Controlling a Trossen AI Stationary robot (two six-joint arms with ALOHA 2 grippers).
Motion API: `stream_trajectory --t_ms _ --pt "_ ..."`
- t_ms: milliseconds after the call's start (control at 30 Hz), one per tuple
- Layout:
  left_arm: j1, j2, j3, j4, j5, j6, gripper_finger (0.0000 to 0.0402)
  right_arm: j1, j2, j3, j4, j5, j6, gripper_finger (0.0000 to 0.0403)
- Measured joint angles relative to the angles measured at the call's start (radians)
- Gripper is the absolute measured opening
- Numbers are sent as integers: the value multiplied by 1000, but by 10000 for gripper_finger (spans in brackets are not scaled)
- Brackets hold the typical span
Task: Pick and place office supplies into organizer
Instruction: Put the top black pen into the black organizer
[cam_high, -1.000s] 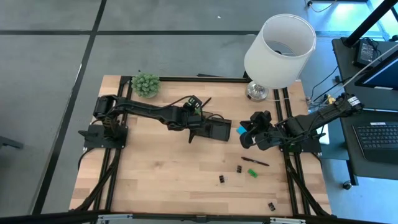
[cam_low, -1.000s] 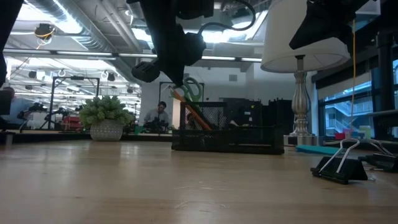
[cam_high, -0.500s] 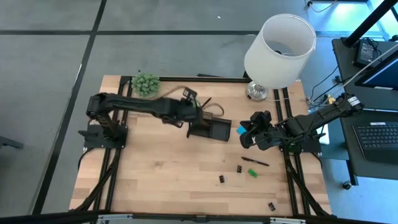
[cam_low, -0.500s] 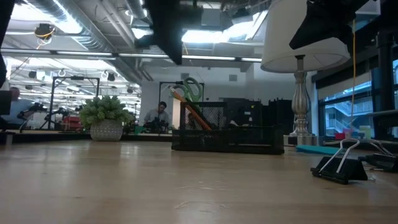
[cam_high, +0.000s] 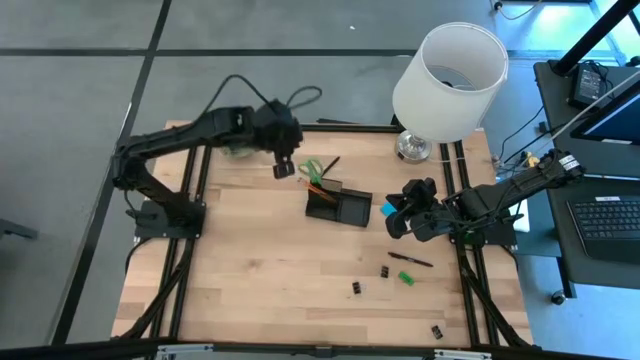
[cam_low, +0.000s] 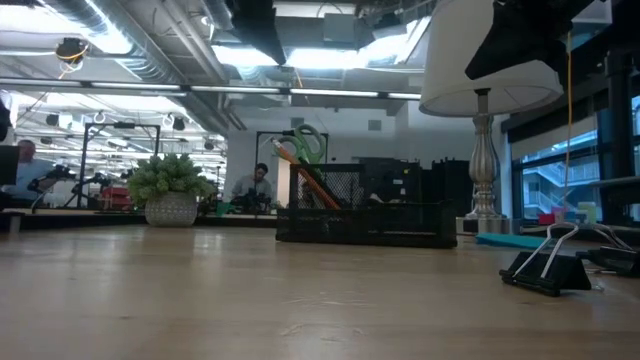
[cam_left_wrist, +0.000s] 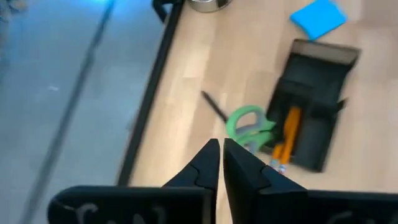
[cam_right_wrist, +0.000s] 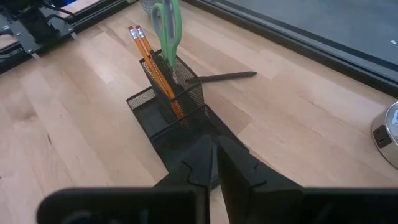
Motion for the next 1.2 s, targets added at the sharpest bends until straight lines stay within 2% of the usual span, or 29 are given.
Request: stream_trajectory --t_ms 133,333,467,567,767,867,1033,1200 --pt "69 -3 0 4 125 -22 40 0 0 0 0 0 -2 29" --pt "166 -2 -82 84 197 -10 77 -21 0 0 0 -1 -7 29" --pt "259 -2 -148 153 254 13 95 -81 0 0 5 -19 1 29" --pt "318 -2 -207 234 339 37 101 -168 0 0 61 -106 -63 29" --pt "411 -2 -332 401 488 138 103 -377 0 0 335 -242 -459 29" --pt "439 -2 -398 509 557 154 102 -480 0 11 395 -295 -569 29" --pt "463 -1 -491 679 589 148 102 -650 17 24 413 -471 -663 29" --pt "469 -1 -531 792 591 127 102 -782 97 24 499 -661 -767 29"
